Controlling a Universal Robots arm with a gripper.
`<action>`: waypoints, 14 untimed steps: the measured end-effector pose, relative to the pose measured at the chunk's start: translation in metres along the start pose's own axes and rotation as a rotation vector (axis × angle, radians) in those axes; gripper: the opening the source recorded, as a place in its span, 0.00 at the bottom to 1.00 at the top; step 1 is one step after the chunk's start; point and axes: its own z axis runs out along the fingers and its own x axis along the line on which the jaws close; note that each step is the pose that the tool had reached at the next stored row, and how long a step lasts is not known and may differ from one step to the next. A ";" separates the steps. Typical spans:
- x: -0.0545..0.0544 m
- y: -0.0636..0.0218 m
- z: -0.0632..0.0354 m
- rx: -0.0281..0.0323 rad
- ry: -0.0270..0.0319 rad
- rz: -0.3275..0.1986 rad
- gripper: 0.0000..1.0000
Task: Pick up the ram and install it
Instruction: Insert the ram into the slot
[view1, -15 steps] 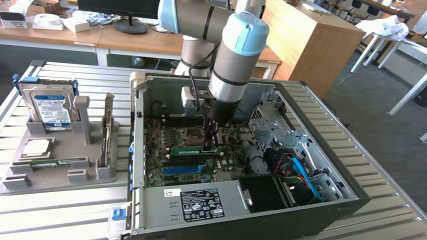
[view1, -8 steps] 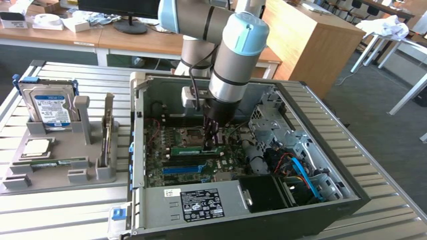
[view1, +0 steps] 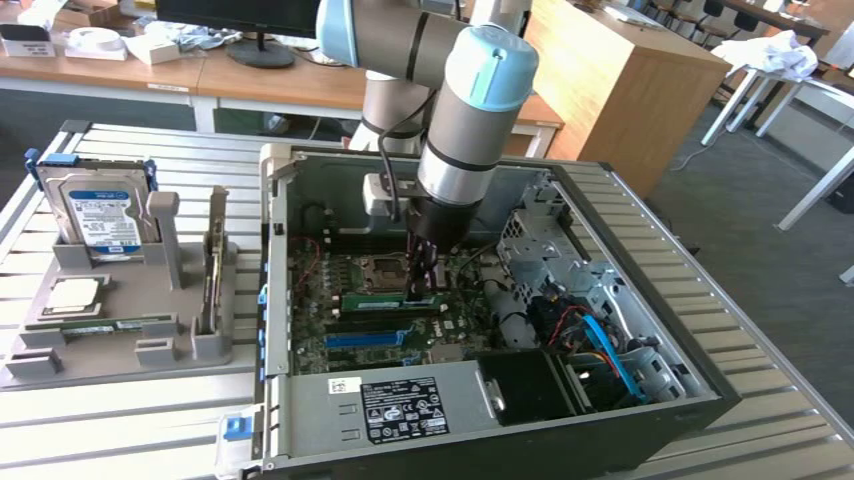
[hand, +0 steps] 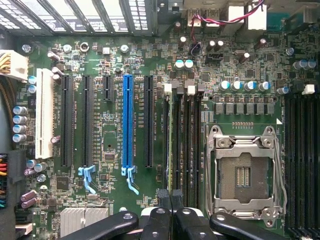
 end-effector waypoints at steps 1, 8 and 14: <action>0.000 0.0000 0.0000 0.0000 0.0000 -0.002 0.11; 0.000 0.0000 0.0000 -0.0001 0.0003 -0.012 0.11; 0.000 0.0000 0.0008 0.0001 -0.0001 -0.013 0.11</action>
